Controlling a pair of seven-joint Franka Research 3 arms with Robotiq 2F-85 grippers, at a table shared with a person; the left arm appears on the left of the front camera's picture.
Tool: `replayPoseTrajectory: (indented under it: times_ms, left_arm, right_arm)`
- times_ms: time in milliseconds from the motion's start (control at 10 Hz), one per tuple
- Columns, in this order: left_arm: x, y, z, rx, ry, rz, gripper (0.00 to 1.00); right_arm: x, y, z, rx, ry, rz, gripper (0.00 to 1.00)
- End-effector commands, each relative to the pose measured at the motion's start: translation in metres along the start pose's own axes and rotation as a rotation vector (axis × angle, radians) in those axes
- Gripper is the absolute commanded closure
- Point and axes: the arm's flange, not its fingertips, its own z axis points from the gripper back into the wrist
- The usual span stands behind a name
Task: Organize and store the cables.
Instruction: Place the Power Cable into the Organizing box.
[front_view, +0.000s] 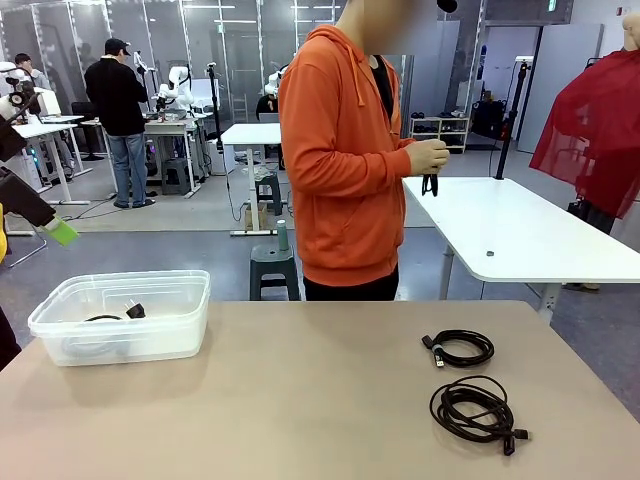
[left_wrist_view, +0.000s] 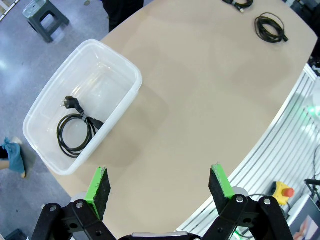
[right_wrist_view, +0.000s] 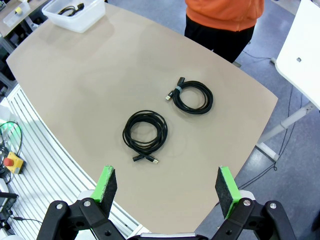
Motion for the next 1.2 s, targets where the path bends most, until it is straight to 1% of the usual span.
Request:
replayPoseTrajectory:
  times_ms: [0, 1100]
  left_arm:
    - [-0.0028, -0.0026, 0.0003, -0.002, -0.003, 0.006, 0.0]
    - [-0.0028, -0.0026, 0.0003, -0.002, -0.003, 0.006, 0.0]
  right_arm:
    - [-0.0004, 0.0008, -0.0001, 0.001, -0.007, 0.004, 0.0]
    - [-0.0004, 0.0008, -0.0001, 0.001, -0.007, 0.004, 0.0]
